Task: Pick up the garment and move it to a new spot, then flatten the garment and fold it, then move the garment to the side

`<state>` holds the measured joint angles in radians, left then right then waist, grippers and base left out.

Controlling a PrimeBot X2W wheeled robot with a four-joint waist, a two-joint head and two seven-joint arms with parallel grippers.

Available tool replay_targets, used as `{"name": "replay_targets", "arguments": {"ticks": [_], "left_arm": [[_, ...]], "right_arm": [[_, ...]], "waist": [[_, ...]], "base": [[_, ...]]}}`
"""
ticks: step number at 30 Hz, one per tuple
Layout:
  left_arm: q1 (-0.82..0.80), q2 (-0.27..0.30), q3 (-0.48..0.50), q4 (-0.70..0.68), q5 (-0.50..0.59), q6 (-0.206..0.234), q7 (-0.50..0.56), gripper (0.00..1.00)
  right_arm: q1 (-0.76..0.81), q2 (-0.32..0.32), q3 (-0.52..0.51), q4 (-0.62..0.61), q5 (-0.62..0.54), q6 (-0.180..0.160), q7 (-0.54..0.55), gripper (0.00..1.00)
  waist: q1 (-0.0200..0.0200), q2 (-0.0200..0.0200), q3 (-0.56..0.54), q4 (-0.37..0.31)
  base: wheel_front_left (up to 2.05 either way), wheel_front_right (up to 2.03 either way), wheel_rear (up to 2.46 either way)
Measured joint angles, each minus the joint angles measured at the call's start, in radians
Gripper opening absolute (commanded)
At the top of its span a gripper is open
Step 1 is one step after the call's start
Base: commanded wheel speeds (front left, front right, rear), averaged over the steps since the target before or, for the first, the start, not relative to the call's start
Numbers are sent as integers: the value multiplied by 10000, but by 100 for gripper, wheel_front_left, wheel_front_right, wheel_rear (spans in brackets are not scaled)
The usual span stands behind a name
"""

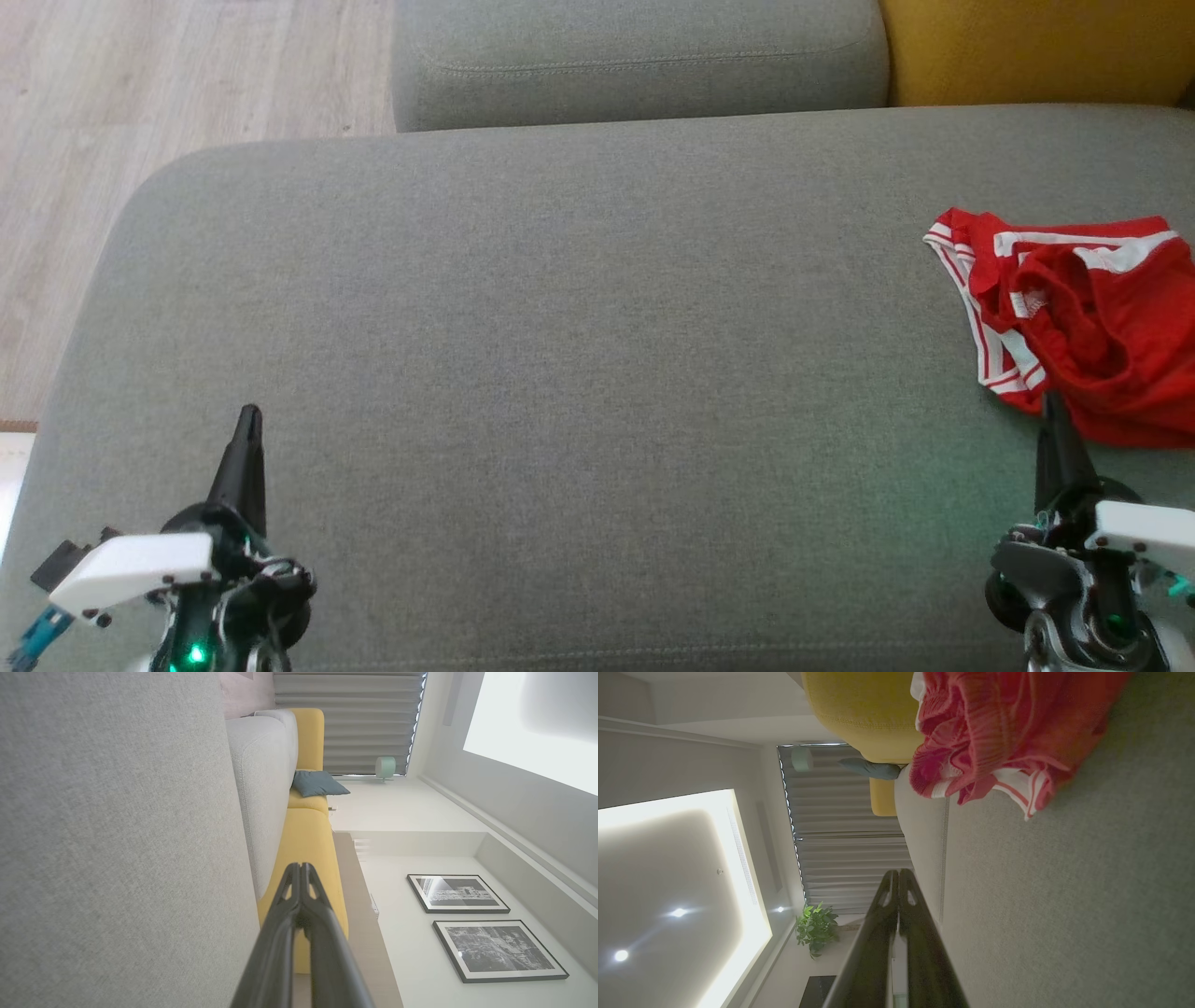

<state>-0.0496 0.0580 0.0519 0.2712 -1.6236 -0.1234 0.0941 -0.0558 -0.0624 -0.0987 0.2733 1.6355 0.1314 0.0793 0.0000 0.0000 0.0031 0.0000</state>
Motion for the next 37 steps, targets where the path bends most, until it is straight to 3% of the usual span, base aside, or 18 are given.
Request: {"name": "replay_targets", "arguments": {"ticks": [37], "left_arm": [[-1,-52,167,29,4,0,23,0]], "right_arm": [[0,15,-104,10,-15,0,98,0]], "waist": [[0,0,0,0]], "base": [[0,0,0]]}}
